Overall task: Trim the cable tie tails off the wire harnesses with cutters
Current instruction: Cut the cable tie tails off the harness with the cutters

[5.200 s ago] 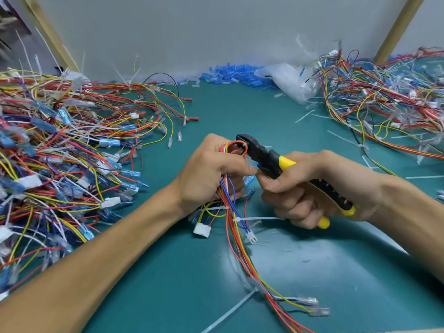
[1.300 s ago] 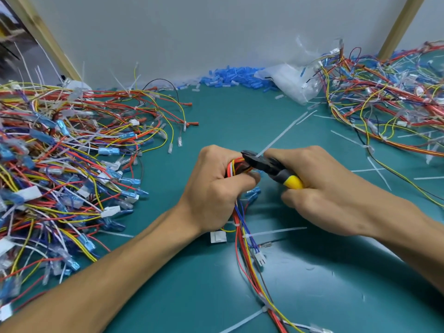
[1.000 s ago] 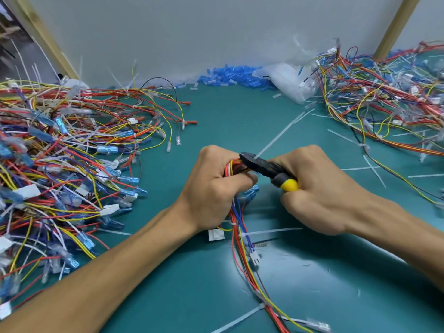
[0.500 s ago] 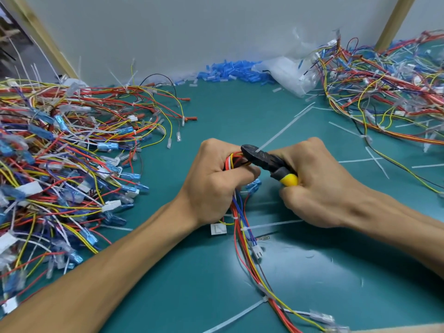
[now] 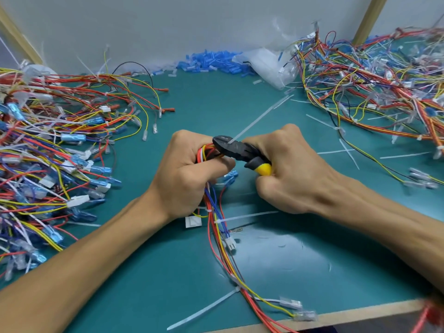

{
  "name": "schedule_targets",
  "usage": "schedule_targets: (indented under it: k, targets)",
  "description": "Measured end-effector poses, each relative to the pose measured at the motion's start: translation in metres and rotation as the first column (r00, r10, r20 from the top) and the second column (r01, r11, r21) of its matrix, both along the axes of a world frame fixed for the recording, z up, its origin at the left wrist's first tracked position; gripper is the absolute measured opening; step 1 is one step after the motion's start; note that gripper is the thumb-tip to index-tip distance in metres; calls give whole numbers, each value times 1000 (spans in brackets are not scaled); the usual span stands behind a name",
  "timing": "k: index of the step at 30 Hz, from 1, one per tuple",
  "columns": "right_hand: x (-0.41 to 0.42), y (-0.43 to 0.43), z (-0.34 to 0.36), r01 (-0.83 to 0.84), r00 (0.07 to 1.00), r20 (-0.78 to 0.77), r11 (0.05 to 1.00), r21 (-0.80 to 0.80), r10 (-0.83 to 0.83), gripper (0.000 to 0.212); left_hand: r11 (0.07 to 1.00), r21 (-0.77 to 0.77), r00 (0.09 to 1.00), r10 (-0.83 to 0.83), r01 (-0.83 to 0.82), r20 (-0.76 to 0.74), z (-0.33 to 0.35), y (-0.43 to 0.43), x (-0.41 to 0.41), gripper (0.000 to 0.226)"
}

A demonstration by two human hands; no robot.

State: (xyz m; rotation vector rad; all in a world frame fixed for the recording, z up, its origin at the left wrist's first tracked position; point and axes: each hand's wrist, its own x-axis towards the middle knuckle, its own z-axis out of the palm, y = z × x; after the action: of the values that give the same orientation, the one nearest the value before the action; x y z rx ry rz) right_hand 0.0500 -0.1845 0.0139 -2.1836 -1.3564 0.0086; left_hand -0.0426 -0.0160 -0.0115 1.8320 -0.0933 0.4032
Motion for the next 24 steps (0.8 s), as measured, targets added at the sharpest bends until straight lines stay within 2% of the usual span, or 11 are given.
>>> schedule_targets:
  k: [4,9,12,18,24]
  targets:
    - [9,-1,1,-34,998,56,999,-5,34,9,1000,-5,1000,-11,11,-1,1,-2,0,40]
    - [13,3,6,-79,973,217,997,12,74,31,1000,-27,1000,-2,2,17,-1,1,1,35]
    - [10,4,8,-65,981,186,997,36,58,40,998,-58,1000,18,-17,22,0,1,2,37]
    - [9,2,10,-61,980,186,997,-38,67,38,998,-57,1000,25,-24,10,1,1,2,38]
    - [10,1,8,-95,990,102,995,14,94,17,999,-5,999,48,-48,15,0,1,1,41]
